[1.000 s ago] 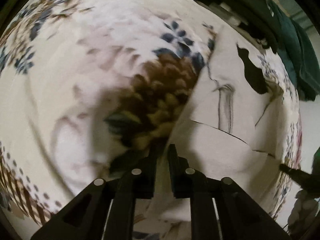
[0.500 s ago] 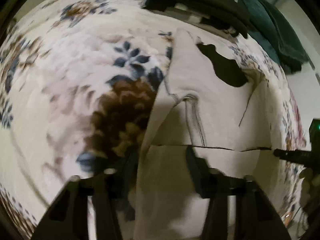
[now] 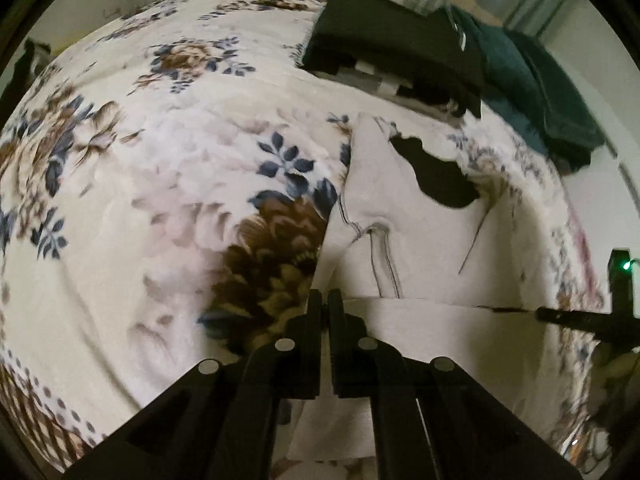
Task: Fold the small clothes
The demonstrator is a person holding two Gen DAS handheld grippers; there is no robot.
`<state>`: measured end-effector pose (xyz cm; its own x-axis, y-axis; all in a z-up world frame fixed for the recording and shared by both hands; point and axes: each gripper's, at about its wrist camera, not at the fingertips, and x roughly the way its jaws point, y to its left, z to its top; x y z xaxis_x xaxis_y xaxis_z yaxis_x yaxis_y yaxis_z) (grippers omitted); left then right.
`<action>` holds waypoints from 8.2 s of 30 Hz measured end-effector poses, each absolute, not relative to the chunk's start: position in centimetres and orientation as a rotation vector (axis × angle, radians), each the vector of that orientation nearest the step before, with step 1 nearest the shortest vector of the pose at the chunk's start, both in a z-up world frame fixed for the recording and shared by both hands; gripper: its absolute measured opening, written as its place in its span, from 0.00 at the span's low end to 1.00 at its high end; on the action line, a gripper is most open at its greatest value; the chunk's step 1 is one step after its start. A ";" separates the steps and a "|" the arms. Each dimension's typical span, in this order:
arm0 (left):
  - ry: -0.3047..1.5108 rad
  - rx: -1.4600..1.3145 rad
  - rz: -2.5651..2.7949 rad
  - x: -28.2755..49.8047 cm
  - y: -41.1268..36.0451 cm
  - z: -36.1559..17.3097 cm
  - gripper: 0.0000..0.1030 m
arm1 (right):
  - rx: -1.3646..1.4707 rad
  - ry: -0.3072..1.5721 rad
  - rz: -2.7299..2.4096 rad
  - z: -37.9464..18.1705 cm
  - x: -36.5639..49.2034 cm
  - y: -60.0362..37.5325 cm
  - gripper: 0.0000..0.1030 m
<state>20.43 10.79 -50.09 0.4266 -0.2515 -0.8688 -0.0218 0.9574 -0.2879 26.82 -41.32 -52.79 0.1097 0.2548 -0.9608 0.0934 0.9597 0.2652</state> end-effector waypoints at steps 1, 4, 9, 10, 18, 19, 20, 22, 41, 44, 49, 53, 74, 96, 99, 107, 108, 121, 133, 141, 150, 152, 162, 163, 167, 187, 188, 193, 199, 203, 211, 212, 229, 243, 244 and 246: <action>1.120 -0.273 -0.135 20.2 10.9 -50.0 0.01 | 0.282 1.442 0.114 -52.5 26.9 -41.4 0.06; 1.091 -0.304 -0.123 20.4 11.4 -49.5 0.01 | 0.281 1.396 0.103 -51.5 27.0 -41.7 0.02; 1.045 -0.301 -0.108 22.9 11.7 -48.8 0.00 | 0.288 1.359 0.070 -50.7 28.4 -41.7 0.02; 1.040 -0.301 -0.104 23.5 11.9 -48.9 0.00 | 0.292 1.355 0.062 -50.6 28.6 -41.8 0.02; 1.256 -0.464 -0.178 25.1 13.7 -53.2 0.04 | 0.367 1.490 0.071 -53.3 29.7 -42.3 0.04; 1.289 -0.484 -0.183 24.4 13.8 -53.9 0.04 | 0.374 1.492 0.070 -53.5 29.6 -42.4 0.04; 1.304 -0.492 -0.189 23.9 13.8 -54.2 0.04 | 0.379 1.493 0.069 -53.7 29.4 -42.4 0.09; 1.336 -0.486 -0.222 22.8 13.1 -55.1 0.04 | 0.398 1.508 0.081 -54.2 29.0 -42.4 0.25; 1.275 -0.591 -0.190 21.0 13.9 -54.4 0.68 | 0.439 1.577 0.086 -55.5 28.1 -41.5 0.43; 1.282 -0.418 -0.162 21.6 12.3 -54.6 0.68 | 0.430 1.580 0.089 -55.7 28.2 -41.3 0.43; 1.222 -0.259 -0.217 21.9 9.5 -54.0 0.22 | 0.363 1.577 0.099 -55.9 27.9 -40.2 0.44; 1.221 -0.156 -0.241 21.9 7.9 -54.1 0.03 | 0.322 1.550 0.097 -55.7 27.5 -39.7 0.18; 1.111 -0.264 -0.159 26.5 11.1 -53.3 0.01 | 0.242 1.390 0.003 -53.2 30.3 -40.1 0.03; 1.335 -0.122 -0.371 44.5 2.5 -55.2 0.57 | 0.296 1.520 0.059 -54.9 50.2 -37.4 0.57; 1.421 -0.032 -0.387 45.7 0.7 -57.4 0.54 | 0.184 1.611 0.081 -56.8 51.9 -35.2 0.56; 1.211 0.004 -0.396 41.3 2.2 -52.2 0.05 | 0.112 1.482 0.092 -53.6 50.0 -34.0 0.06; 1.189 -0.014 -0.391 40.5 2.8 -51.3 0.05 | 0.131 1.453 0.098 -52.5 49.3 -34.1 0.05; 1.096 -0.236 -0.320 23.3 7.9 -45.5 0.05 | 0.226 1.245 0.198 -44.3 28.5 -36.1 0.05; 1.399 -0.440 -0.230 12.0 12.0 -51.1 0.50 | 0.284 1.629 0.183 -52.3 16.7 -40.3 0.28; 1.317 -0.619 -0.127 14.7 15.2 -50.5 0.56 | 0.604 1.533 0.061 -51.2 17.5 -45.9 0.41; 1.357 -0.488 -0.242 23.5 9.5 -54.8 0.48 | 0.854 1.490 0.052 -56.0 24.4 -44.9 0.42; 1.352 -0.405 -0.263 24.7 8.4 -55.3 0.10 | 0.847 1.498 0.060 -56.7 25.6 -43.9 0.41; 1.348 -0.413 -0.264 28.7 11.1 -56.5 0.08 | 0.682 1.475 -0.062 -56.7 27.8 -43.6 0.06; 1.366 -0.460 -0.269 28.6 11.7 -56.5 0.09 | 0.709 1.488 -0.053 -56.9 27.9 -43.7 0.06; 1.403 -0.583 -0.247 26.3 13.8 -55.4 0.14 | 0.803 1.525 -0.003 -55.6 26.2 -44.7 0.22; 1.369 -0.739 -0.146 15.7 12.8 -55.0 0.10 | 0.882 1.578 -0.106 -54.8 16.5 -43.7 0.05; 1.370 -0.728 -0.147 15.7 12.9 -55.0 0.10 | 0.883 1.574 -0.113 -54.6 16.5 -44.1 0.05; 1.401 -0.718 -0.169 15.4 13.2 -55.2 0.10 | 0.861 1.615 -0.107 -55.6 16.8 -45.4 0.05; 1.432 -0.696 -0.161 15.2 14.3 -54.4 0.39 | 0.803 1.674 -0.056 -56.4 17.2 -46.1 0.31; 1.354 -0.774 -0.208 15.9 16.0 -54.8 0.64 | 0.851 1.599 0.038 -56.3 18.2 -47.6 0.69; 1.259 -1.156 -0.395 19.3 16.9 -62.1 0.65 | 0.984 1.594 0.377 -62.8 22.5 -47.0 0.78; 1.254 -1.164 -0.412 19.6 16.7 -62.1 0.65 | 0.994 1.597 0.415 -63.3 22.9 -46.6 0.80; 1.292 -0.781 -0.446 21.7 10.7 -57.5 0.16 | 0.964 1.569 0.459 -62.1 24.0 -41.8 0.25; 1.200 -0.740 -0.480 29.4 13.2 -45.9 0.14 | 0.874 1.454 0.421 -47.7 30.6 -38.1 0.19; 1.177 -0.720 -0.482 31.5 13.1 -44.4 0.14 | 0.850 1.435 0.424 -46.3 32.6 -37.6 0.19; 1.147 -0.702 -0.492 34.5 12.9 -42.6 0.14 | 0.822 1.403 0.425 -44.2 36.3 -37.1 0.19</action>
<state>34.53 12.89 -42.63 0.3455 -0.6785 -0.6483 0.0021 0.6914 -0.7224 36.25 -37.06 -44.22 0.1556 0.7042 -0.6927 0.2017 0.6638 0.7202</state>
